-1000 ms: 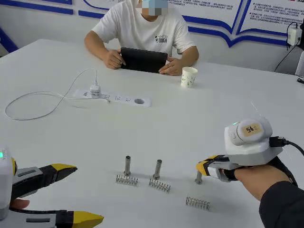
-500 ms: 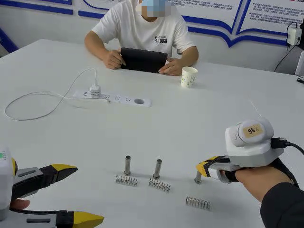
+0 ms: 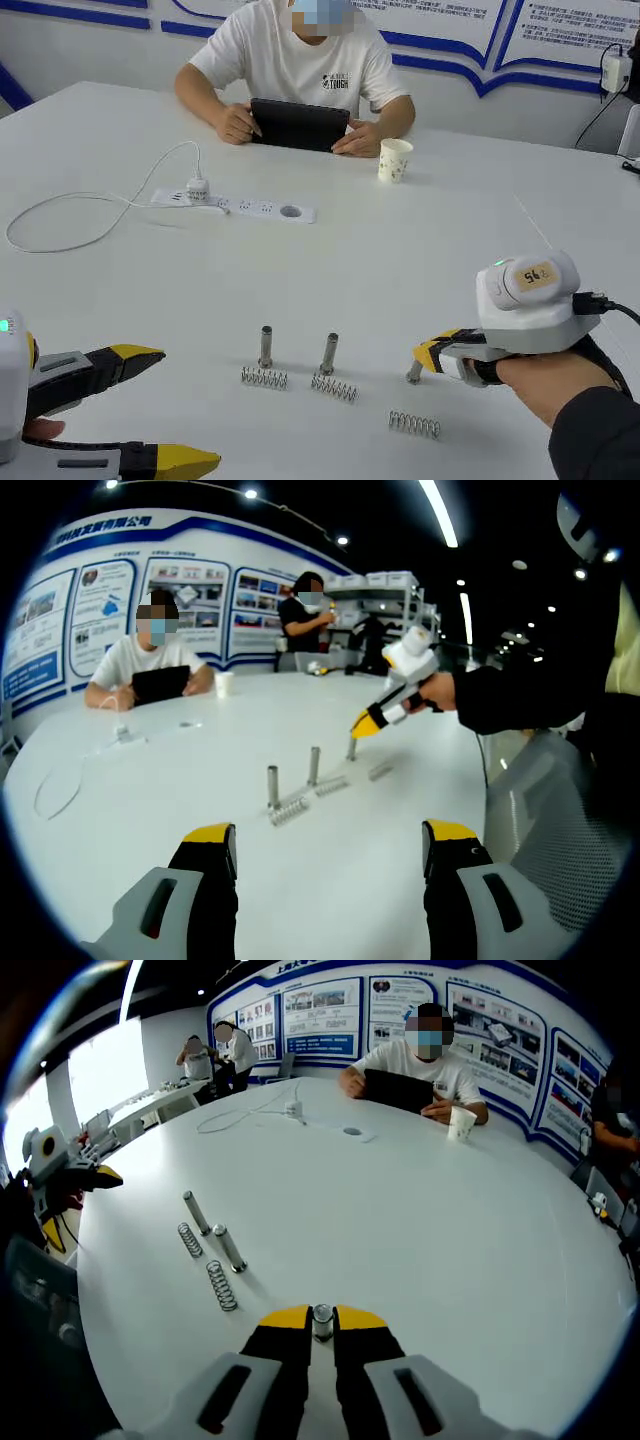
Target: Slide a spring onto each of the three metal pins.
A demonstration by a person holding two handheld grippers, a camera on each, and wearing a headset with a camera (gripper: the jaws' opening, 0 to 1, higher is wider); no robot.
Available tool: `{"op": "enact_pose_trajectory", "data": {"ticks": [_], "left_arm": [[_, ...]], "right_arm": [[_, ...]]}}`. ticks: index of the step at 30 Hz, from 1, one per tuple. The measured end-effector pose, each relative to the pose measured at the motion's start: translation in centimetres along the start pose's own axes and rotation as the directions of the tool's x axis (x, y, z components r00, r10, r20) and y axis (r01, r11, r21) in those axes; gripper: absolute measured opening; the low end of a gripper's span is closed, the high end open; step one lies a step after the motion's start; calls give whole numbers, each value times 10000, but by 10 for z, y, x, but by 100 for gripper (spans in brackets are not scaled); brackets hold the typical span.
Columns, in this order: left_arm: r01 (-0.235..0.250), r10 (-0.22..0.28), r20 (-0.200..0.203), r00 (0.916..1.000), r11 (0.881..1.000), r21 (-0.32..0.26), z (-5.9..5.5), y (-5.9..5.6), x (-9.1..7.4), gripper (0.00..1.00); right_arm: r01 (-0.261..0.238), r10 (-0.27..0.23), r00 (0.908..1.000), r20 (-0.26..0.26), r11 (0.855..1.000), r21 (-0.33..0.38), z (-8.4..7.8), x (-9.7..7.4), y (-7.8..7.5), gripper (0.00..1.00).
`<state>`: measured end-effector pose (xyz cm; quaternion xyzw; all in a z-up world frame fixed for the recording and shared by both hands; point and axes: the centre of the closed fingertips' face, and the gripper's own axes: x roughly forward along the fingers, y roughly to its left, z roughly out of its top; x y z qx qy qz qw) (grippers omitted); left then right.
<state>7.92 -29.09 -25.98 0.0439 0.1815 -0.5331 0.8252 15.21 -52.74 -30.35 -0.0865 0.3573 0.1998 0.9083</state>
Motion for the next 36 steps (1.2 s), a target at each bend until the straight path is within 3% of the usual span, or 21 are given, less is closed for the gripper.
{"op": "enact_pose_trajectory", "data": {"ticks": [36], "left_arm": [[269,-269,-46,9996,9995,189,4,-5,6,77]], "right_arm": [[80,-62,9990,445,9992,-392,5,-15,-2,16]]}}
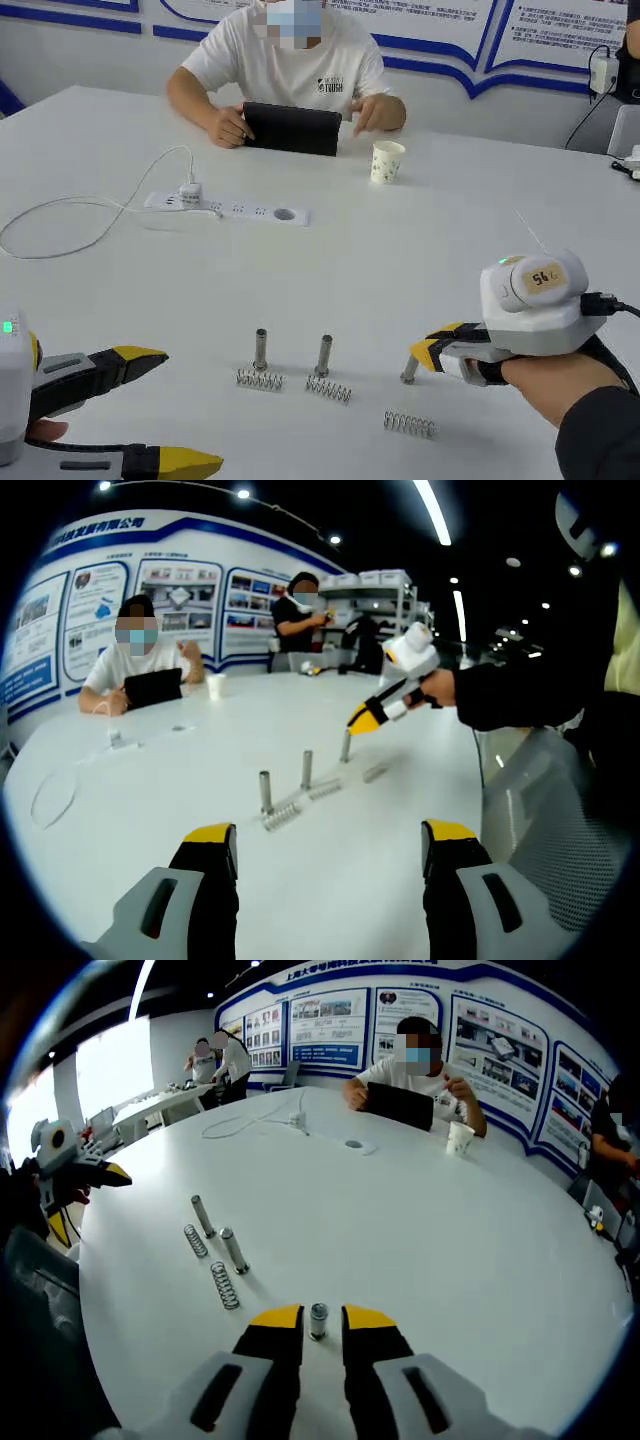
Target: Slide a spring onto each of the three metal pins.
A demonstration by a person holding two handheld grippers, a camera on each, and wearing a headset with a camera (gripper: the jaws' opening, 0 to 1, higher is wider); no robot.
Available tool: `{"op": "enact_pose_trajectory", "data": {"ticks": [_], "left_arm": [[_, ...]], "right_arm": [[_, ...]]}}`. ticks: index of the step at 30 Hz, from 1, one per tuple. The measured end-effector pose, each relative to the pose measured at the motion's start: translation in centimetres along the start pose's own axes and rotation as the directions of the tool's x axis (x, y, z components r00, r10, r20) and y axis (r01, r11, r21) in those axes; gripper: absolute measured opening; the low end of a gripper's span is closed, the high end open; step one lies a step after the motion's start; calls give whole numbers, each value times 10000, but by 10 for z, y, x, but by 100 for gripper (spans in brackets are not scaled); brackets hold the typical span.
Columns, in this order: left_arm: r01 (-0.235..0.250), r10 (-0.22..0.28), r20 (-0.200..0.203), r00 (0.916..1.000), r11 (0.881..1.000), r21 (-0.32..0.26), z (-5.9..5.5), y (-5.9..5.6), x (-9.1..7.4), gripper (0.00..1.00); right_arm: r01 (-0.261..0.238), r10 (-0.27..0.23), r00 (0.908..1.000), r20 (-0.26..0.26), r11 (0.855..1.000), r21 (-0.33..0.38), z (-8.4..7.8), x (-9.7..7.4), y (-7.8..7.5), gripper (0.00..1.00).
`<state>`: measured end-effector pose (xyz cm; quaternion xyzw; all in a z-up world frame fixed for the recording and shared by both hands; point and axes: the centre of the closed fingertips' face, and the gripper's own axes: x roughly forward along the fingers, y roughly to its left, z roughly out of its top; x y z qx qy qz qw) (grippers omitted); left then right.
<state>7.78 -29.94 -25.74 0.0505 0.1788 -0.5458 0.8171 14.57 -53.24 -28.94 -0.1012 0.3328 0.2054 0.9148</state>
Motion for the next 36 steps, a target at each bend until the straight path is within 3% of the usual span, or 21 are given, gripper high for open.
{"op": "enact_pose_trajectory", "data": {"ticks": [19,29,36], "left_arm": [[119,-119,-69,9999,9999,73,1,-4,2,76],[105,-105,-78,9999,9999,83,1,-3,1,76],[106,-105,-78,9999,9999,111,2,-4,1,76]], "right_arm": [[-301,300,9995,-23,9992,-253,-12,-20,4,18],[-1122,1112,9937,-174,9905,-801,-21,-25,17,19],[-2003,1956,9796,-466,9697,-1395,-36,-26,30,19]]}}
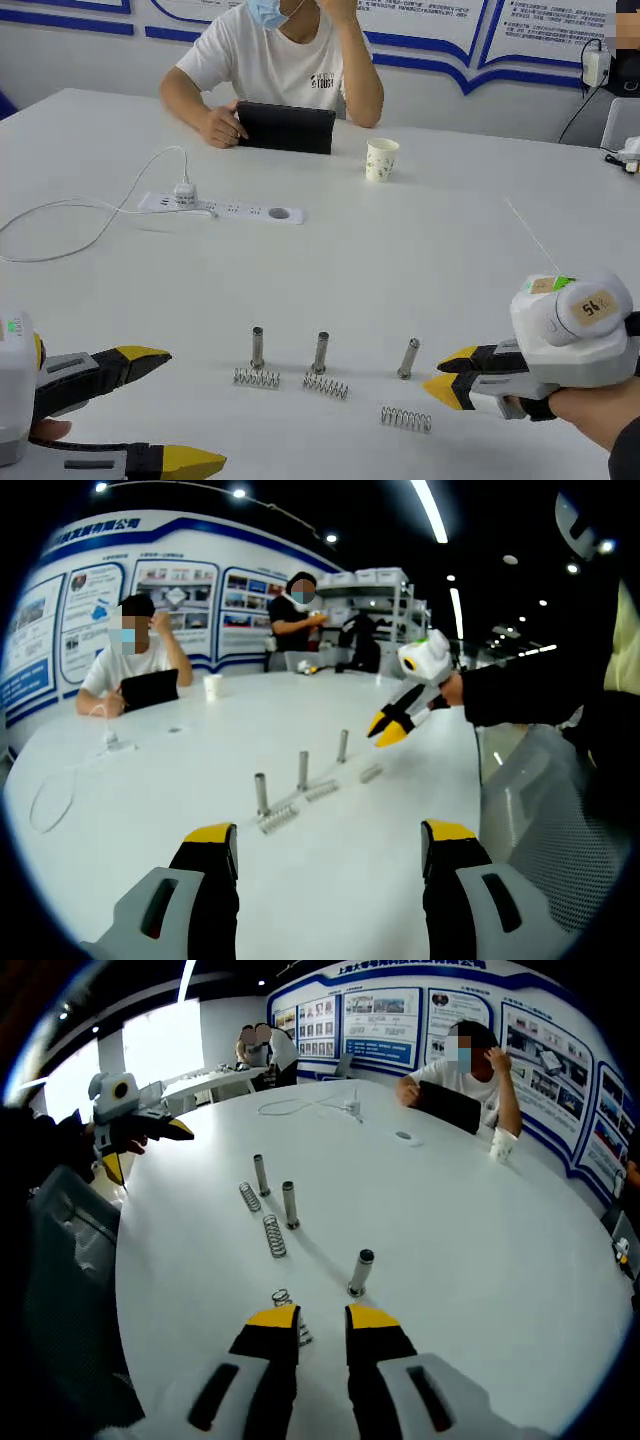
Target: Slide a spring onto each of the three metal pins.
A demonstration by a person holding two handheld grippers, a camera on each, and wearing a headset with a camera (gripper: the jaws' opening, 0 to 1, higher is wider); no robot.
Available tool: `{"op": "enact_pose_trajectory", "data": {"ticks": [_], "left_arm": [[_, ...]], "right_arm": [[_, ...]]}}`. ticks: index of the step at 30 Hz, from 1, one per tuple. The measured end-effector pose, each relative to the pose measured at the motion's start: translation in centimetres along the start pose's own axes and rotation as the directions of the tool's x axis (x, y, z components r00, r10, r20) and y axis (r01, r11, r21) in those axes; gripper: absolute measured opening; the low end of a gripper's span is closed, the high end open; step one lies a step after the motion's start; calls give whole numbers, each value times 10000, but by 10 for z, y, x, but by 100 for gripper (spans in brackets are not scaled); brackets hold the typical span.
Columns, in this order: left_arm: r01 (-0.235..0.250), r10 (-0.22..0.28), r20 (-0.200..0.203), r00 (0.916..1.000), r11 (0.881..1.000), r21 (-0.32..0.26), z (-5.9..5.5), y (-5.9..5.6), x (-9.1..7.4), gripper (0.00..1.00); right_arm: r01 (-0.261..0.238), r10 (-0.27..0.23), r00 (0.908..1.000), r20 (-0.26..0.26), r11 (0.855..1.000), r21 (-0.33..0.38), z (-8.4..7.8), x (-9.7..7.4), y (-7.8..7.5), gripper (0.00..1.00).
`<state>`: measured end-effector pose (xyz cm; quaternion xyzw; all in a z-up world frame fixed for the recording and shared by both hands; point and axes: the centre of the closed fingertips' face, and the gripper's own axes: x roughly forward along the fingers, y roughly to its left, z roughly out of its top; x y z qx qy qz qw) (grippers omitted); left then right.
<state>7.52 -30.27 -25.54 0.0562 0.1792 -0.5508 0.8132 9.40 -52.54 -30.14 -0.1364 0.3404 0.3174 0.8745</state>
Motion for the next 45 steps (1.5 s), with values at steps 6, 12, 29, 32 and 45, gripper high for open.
{"op": "enact_pose_trajectory", "data": {"ticks": [6,12,29,32,45], "left_arm": [[-7,7,-34,10000,10000,17,0,0,0,76],[-4,4,-83,10000,10000,33,0,-1,1,76],[31,-30,-137,9999,10000,40,0,-4,1,75],[40,-39,-149,9999,10000,38,0,-5,1,75],[219,-216,-269,9994,9997,89,-2,-11,2,73]], "right_arm": [[-633,622,9978,-243,9969,-476,-14,4,8,19],[-1119,1056,9923,-646,9884,-1029,-25,10,15,19],[-1920,1665,9765,-1370,9606,-2010,-35,23,19,15],[-2026,1733,9732,-1510,9571,-2072,-36,24,19,14],[-2408,2026,9601,-1929,9494,-2016,-42,28,21,12]]}}
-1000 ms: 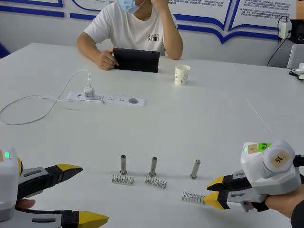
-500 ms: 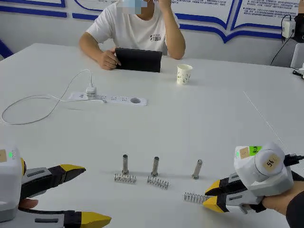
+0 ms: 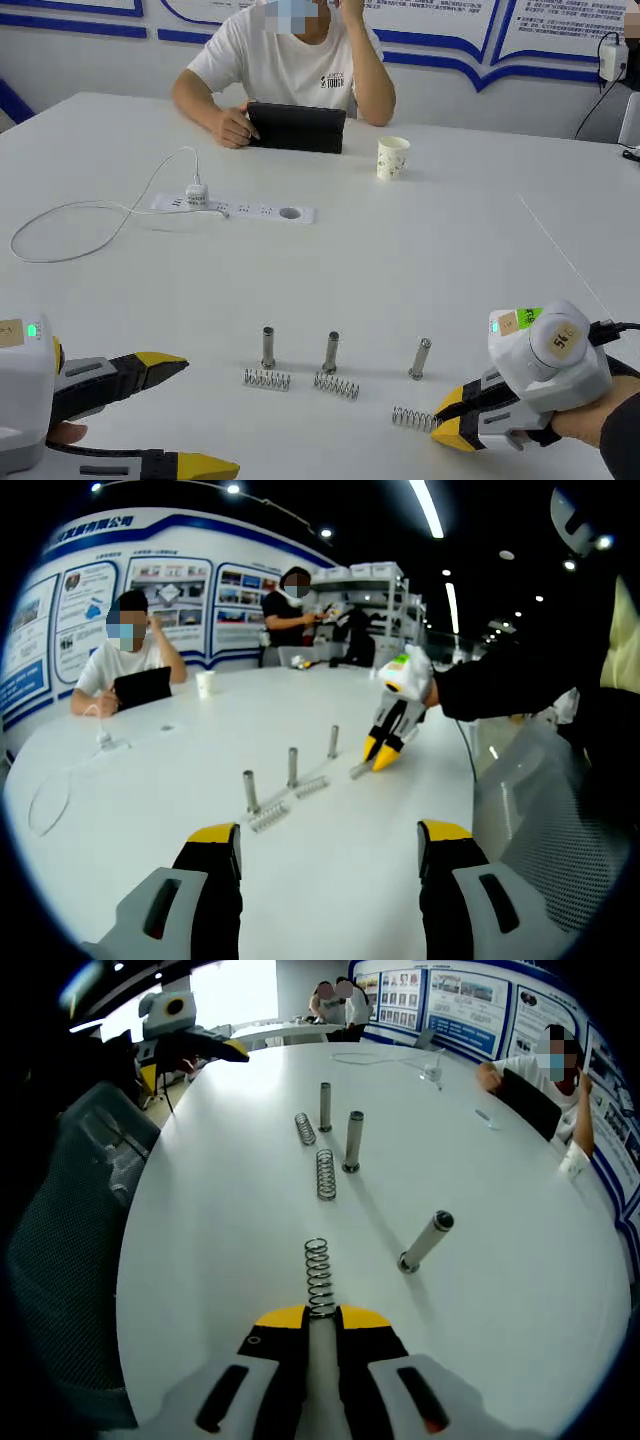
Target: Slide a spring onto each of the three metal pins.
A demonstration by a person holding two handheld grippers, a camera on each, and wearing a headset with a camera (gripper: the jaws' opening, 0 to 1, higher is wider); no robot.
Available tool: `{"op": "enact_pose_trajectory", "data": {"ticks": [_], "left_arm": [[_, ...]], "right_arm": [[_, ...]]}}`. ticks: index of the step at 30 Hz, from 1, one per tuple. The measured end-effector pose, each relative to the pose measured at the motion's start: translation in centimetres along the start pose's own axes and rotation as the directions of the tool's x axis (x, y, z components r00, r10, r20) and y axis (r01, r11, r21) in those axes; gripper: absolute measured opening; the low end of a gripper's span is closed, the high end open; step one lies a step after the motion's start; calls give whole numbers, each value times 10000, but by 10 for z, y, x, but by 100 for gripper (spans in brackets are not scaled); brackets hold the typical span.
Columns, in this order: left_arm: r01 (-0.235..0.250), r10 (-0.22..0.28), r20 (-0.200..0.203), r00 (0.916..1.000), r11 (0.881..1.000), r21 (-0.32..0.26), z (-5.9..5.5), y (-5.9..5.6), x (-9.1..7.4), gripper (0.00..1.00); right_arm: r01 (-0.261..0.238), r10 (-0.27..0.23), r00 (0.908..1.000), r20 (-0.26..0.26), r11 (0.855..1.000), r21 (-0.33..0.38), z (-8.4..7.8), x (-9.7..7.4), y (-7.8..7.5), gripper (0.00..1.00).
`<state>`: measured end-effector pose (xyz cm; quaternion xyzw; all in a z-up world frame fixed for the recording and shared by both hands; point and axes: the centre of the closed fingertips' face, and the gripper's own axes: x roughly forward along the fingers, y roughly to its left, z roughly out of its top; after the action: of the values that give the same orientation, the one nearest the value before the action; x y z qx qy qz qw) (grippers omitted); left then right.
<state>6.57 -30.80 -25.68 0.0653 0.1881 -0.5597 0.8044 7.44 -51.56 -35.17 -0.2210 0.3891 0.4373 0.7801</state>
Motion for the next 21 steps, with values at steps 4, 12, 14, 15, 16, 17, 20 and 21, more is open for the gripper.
{"op": "enact_pose_trajectory", "data": {"ticks": [4,12,14,15,16,17,20,21], "left_arm": [[149,-148,-91,9998,9999,70,-1,-4,2,73],[737,-723,-361,9967,9964,411,-2,-16,14,70],[902,-880,-436,9952,9947,503,-2,-19,18,69],[973,-948,-475,9944,9937,548,-2,-20,20,68],[1066,-1034,-533,9932,9924,620,-2,-21,24,68],[1124,-1085,-583,9924,9913,682,-3,-21,26,67],[1349,-1291,-692,9892,9870,870,-2,-24,34,65],[1434,-1369,-721,9880,9851,954,-1,-25,37,64]], "right_arm": [[66,-66,10000,-72,10000,8,0,0,0,12],[64,-64,9999,-119,10000,-59,8,-2,7,11],[38,-40,9999,-123,9999,-126,10,-2,9,11],[16,-18,9999,-136,9999,-131,11,-2,11,11],[-28,26,9999,-149,9999,-147,12,-2,13,11],[-46,43,9999,-154,9998,-205,13,-2,14,11],[-118,112,9998,-152,9993,-352,19,-3,20,11],[-155,149,9998,-151,9989,-453,22,-3,23,11]]}}
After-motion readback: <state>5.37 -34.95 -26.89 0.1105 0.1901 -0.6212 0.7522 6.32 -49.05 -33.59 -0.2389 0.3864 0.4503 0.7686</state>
